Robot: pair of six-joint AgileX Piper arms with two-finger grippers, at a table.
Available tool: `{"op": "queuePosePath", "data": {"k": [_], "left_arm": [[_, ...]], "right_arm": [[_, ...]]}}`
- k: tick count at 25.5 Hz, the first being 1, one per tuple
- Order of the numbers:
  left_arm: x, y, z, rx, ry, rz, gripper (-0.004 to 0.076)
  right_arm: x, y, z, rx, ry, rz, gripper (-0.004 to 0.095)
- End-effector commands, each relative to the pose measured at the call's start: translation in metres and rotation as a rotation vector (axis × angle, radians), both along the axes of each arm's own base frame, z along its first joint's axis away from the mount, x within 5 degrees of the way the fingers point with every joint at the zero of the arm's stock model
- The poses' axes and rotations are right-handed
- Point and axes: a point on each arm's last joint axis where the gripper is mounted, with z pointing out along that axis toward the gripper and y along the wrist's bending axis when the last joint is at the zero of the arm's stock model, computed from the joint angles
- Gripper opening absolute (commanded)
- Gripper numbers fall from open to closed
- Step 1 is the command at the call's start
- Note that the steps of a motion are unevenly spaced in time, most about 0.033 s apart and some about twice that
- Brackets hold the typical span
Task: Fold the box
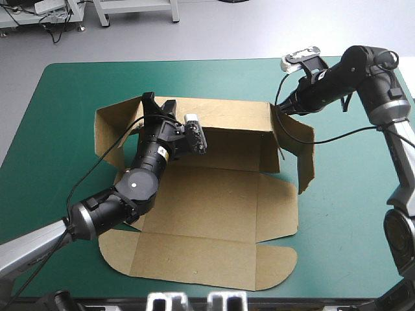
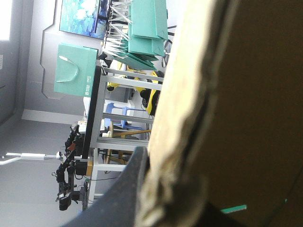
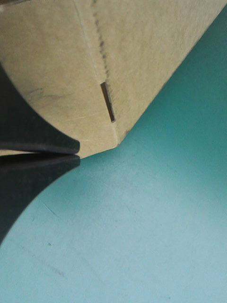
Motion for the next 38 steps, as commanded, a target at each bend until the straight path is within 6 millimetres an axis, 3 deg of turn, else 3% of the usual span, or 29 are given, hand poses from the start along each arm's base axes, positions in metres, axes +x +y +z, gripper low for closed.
{"op": "queuePosePath", "data": {"k": [1,8,12,17,22,31,38], "left_arm": [[-0.004,0.004,0.027,-0.003,-0.124,-0.001,-0.0008],[-0.003,0.003,0.024,-0.016,-0.096,-0.012,-0.0008],[0.006,-0.009,0.005,0.041,-0.055,-0.029,-0.0008],[0.01,-0.013,-0.003,0.047,-0.043,-0.013,-0.0008],[0.011,-0.014,-0.001,0.049,-0.071,-0.015,-0.0008],[0.014,-0.016,0.021,-0.072,-0.072,0.011,0.0015],[0.014,-0.014,0.016,-0.099,-0.005,0.041,0.0015]], "right_arm": [[-0.016,-0.013,0.017,0.065,-0.021,-0.001,-0.0018],[-0.03,-0.034,0.0,0.146,0.028,0.016,-0.0018],[-0.037,-0.025,-0.017,0.248,0.034,0.15,-0.0018],[-0.043,-0.026,-0.032,0.241,-0.011,0.149,-0.0018],[-0.059,-0.024,-0.03,0.235,-0.066,0.221,-0.0018],[-0.057,-0.024,-0.016,0.223,-0.128,0.226,-0.0018],[-0.059,-0.025,-0.013,0.189,-0.133,0.274,-0.0018]]}}
